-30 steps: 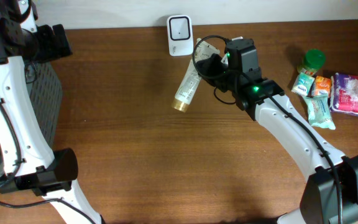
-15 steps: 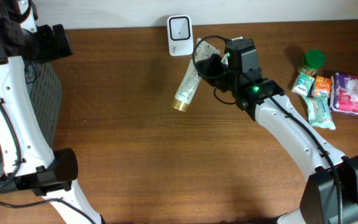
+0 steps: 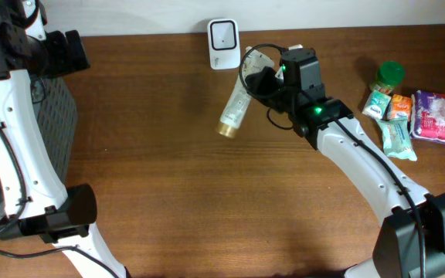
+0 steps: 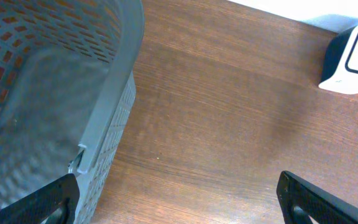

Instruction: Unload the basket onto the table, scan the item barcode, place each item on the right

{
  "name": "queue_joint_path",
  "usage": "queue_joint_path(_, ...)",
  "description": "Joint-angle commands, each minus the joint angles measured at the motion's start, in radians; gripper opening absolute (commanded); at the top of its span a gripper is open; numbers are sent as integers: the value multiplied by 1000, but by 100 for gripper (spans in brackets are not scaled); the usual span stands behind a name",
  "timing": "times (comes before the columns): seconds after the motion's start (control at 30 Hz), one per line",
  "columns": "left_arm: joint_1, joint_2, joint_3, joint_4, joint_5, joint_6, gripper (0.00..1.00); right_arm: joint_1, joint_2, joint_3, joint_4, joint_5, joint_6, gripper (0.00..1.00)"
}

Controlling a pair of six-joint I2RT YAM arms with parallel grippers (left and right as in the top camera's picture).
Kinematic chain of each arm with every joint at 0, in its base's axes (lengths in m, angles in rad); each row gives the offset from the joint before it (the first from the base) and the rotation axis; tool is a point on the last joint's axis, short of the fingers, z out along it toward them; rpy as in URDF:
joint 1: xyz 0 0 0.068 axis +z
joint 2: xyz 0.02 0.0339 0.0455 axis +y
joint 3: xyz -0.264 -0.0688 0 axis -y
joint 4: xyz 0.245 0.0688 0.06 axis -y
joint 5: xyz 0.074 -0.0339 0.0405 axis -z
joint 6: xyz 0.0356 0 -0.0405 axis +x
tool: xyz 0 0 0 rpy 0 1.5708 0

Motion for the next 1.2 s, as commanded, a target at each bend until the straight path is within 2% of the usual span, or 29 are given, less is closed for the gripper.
queue_joint_path(0.0,2,-15,8,-1,7,-6,99,0,10,26,-1,142,-373,4)
queue_joint_path(0.03,2,-15,8,-1,7,-6,99,0,32,26,-19,154,-444,4)
queue_joint_path(0.17,2,-15,8,-1,7,-6,99,0,97,26,-61,158,-572,5)
queue_joint_path(0.23,2,-15,8,-1,7,-6,99,0,97,26,-108,158,-574,8)
queue_joint_path(0.37,2,-15,8,-1,7,-6,99,0,97,26,-275,159,-574,9)
queue_joint_path(0.4,2,-15,8,-1,7,-6,99,0,97,26,-294,164,-574,25)
queue_joint_path(0.43,2,-15,7,-1,7,-6,99,0,96,26,-296,176,-574,32)
queue_joint_path(0.5,2,-15,8,-1,7,-6,99,0,87,27,-296,192,-574,66)
queue_joint_path(0.53,2,-15,8,-1,7,-6,99,0,74,27,-299,194,-574,73)
queue_joint_path(0.67,2,-15,8,-1,7,-6,99,2,30,27,-301,192,-579,85)
queue_joint_path(0.73,2,-15,8,-1,7,-6,99,2,47,26,-300,200,-623,86)
queue_joint_path(0.87,2,-15,8,-1,7,-6,99,3,163,26,-351,217,-623,98)
queue_joint_path(0.97,2,-15,8,-1,7,-6,99,42,212,26,-387,427,-623,100)
queue_joint_path(1.1,2,-15,8,-1,7,-6,99,178,210,26,-393,635,-621,98)
queue_joint_path(1.13,2,-15,8,-1,7,-6,99,203,212,26,-394,687,-583,98)
queue_joint_path(1.17,2,-15,8,-1,7,-6,99,217,212,26,-413,694,-486,99)
